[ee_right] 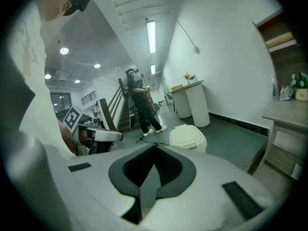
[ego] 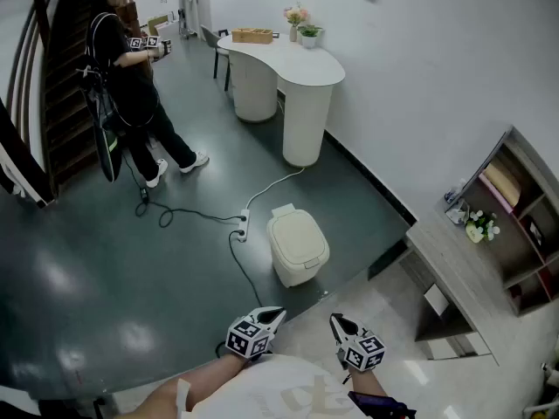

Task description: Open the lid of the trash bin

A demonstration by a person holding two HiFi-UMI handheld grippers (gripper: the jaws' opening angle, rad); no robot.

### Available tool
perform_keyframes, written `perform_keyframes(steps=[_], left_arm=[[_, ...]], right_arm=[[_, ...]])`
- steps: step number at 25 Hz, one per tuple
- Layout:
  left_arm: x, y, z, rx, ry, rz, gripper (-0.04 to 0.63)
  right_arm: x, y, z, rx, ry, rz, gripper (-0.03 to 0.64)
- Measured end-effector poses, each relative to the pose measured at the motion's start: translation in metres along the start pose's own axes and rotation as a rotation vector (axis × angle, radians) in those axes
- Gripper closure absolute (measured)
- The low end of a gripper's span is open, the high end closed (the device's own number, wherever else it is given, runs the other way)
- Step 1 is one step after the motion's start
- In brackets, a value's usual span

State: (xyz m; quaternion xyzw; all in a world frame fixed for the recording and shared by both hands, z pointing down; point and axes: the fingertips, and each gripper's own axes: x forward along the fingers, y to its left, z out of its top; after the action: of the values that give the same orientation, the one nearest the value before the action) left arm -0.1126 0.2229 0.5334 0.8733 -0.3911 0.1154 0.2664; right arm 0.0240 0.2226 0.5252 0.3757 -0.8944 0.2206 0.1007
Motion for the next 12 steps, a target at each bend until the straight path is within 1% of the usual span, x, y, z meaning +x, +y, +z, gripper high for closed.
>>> perform_keyframes(steps=[3,8,12], left_arm=[[-0.008,0.0,-0.002,0.011,0.0,-0.008,0.58],[-0.01,0.006,-0.002,0.009,-0.008,-0.003,0.58],[-0.009,0.006,0.001,0.019,-0.005,-0.016,0.58]], right_arm=[[-0.002,0.005,-0.001,0.005,-0.011,-0.012,0.612],[-0.002,0.007,-0.003,0.008,-0.026,-0.02,0.612],[-0.002,0.012,-0.002,-0.017,-0.034,-0.02,0.611]])
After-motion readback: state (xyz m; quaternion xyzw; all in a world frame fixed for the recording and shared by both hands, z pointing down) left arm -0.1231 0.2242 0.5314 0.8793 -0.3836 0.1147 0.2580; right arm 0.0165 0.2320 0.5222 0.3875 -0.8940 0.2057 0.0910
